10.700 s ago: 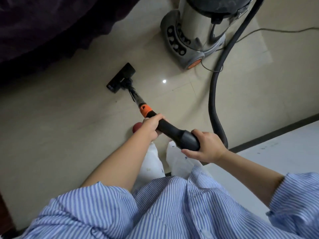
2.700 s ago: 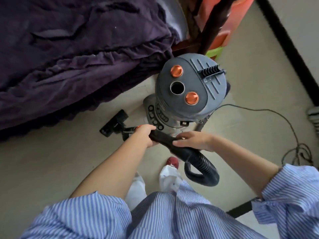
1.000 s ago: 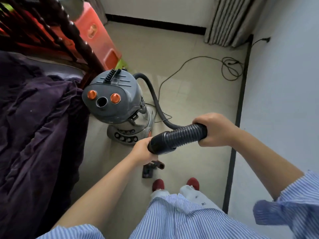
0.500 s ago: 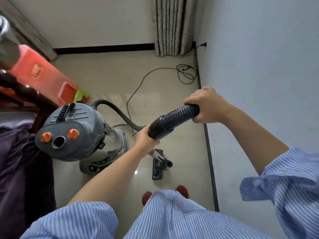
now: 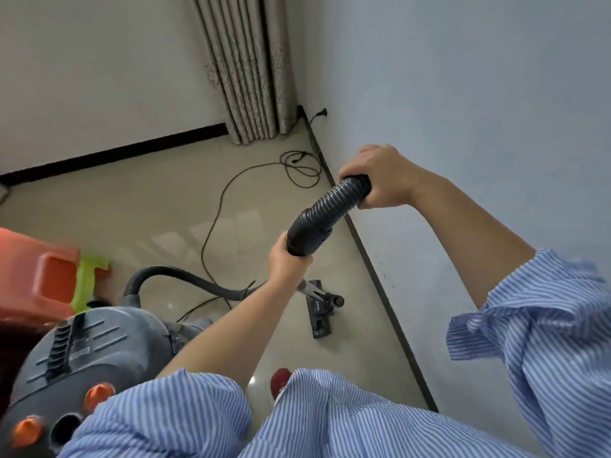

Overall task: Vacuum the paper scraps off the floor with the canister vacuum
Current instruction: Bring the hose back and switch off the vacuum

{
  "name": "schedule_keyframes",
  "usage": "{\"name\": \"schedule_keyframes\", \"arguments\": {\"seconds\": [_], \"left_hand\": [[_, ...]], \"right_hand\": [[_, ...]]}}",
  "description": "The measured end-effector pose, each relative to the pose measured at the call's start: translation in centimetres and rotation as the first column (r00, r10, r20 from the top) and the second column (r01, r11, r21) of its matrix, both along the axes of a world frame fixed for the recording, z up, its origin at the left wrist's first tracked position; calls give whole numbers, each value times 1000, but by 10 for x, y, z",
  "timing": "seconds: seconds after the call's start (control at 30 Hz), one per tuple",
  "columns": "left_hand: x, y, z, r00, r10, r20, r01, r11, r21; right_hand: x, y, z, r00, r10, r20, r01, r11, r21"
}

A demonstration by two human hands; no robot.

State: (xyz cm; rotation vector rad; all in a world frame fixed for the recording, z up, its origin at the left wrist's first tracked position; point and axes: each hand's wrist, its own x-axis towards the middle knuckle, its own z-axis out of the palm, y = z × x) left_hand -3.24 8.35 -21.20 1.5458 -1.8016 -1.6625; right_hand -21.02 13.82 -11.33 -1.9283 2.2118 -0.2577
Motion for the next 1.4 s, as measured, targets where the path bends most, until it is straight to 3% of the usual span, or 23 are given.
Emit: {"name": "schedule_keyframes", "arguments": {"seconds": [0.3, 0.8, 0.9, 0.97, 1.03, 1.1, 1.3, 1.4], "left_hand": [[-84, -73, 0, 995, -45, -86, 48, 998, 38], [-223, -152, -4, 996, 54, -68, -46, 993, 111], [-238, -168, -9, 999, -5, -54, 12, 992, 129], [-245, -181, -11, 987, -159, 2, 157, 977, 141], [-253, -193, -4, 899, -416, 137, 394, 905, 162], [-257, -200, -5, 803, -566, 184, 535, 822, 195], [-268, -216, -9, 496, -840, 220, 834, 532, 149], [-269, -220, -16, 452, -871, 195, 856, 484, 179]], "right_hand": [[-71, -63, 7, 984, -162, -72, 165, 986, 40], [-210, -169, 1, 991, -95, -98, 105, 989, 106], [-226, -181, -5, 990, -116, -86, 125, 986, 112], [-238, -182, -11, 986, -162, -41, 166, 980, 108], [-246, -183, -19, 976, -213, 32, 209, 972, 106], [-251, -181, -26, 972, -222, 79, 211, 970, 123], [-257, -170, -31, 948, -313, 62, 302, 943, 140], [-261, -155, -30, 912, -408, -44, 407, 885, 226]]}}
